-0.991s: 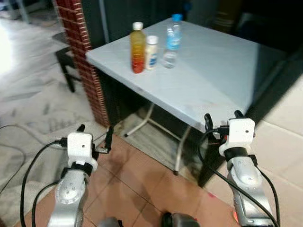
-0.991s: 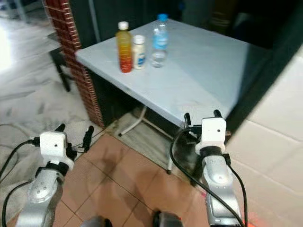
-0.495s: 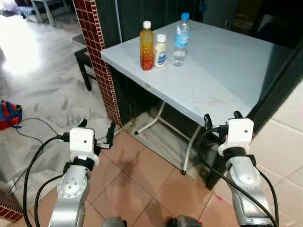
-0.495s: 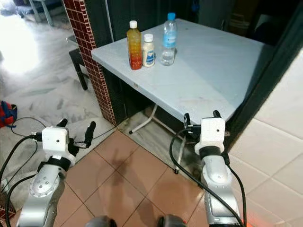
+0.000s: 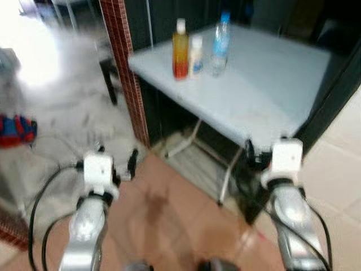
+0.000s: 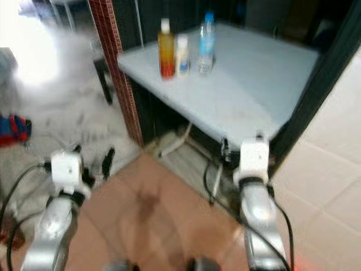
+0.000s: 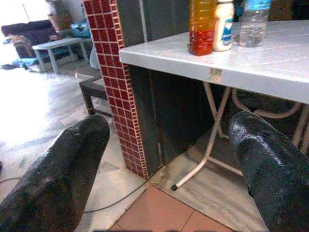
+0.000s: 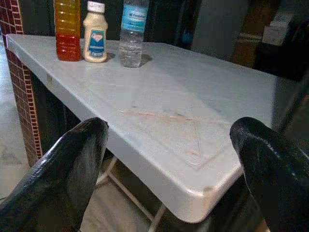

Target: Restocking fridge

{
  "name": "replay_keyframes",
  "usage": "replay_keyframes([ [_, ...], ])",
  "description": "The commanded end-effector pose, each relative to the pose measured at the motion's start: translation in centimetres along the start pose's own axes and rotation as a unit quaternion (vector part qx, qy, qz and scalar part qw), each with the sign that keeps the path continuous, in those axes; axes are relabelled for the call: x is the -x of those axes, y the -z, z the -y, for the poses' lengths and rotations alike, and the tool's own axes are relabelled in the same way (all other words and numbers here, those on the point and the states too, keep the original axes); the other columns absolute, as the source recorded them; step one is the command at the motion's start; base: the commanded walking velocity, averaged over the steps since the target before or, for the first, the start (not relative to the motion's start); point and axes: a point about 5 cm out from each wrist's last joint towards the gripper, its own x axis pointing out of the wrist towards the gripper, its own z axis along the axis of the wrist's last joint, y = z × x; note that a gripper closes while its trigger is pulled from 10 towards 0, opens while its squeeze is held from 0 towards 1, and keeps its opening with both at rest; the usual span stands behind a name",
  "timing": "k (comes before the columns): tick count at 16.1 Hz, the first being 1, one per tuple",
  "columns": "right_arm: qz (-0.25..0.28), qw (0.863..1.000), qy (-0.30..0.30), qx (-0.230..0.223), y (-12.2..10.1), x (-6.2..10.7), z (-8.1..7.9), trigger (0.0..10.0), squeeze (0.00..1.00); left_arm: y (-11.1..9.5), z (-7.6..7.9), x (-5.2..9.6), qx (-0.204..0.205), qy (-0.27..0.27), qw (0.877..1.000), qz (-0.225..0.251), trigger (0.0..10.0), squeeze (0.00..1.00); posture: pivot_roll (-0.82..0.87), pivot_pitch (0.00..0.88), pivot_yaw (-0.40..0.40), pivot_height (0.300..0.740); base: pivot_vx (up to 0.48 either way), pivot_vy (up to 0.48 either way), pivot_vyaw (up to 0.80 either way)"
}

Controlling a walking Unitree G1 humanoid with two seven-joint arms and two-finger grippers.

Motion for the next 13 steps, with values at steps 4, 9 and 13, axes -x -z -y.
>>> replay_keyframes([
  [4, 0.002, 1.000, 0.002, 0.000, -0.22, -0.14, 0.02, 10.0, 0.00, -0.31, -0.10, -0.14, -0.005, 0.001, 1.000, 0.005, 10.0, 0.00, 0.01, 0.000, 0.024, 0.740, 0.000, 0.000, 0.00],
  [9, 0.002, 1.000, 0.002, 0.000, -0.22, -0.14, 0.02, 10.0, 0.00, -0.31, -0.10, -0.14, -0.005, 0.001, 1.000, 0.005, 10.0, 0.00, 0.01, 0.000, 0.024, 0.740, 0.000, 0.000, 0.00],
  [13, 0.002, 1.000, 0.002, 0.000, -0.22, -0.14, 0.02, 10.0, 0.00, -0.31, -0.10, -0.14, -0.005, 0.001, 1.000, 0.005, 10.0, 0.00, 0.01, 0.000, 0.024, 0.740, 0.000, 0.000, 0.00],
])
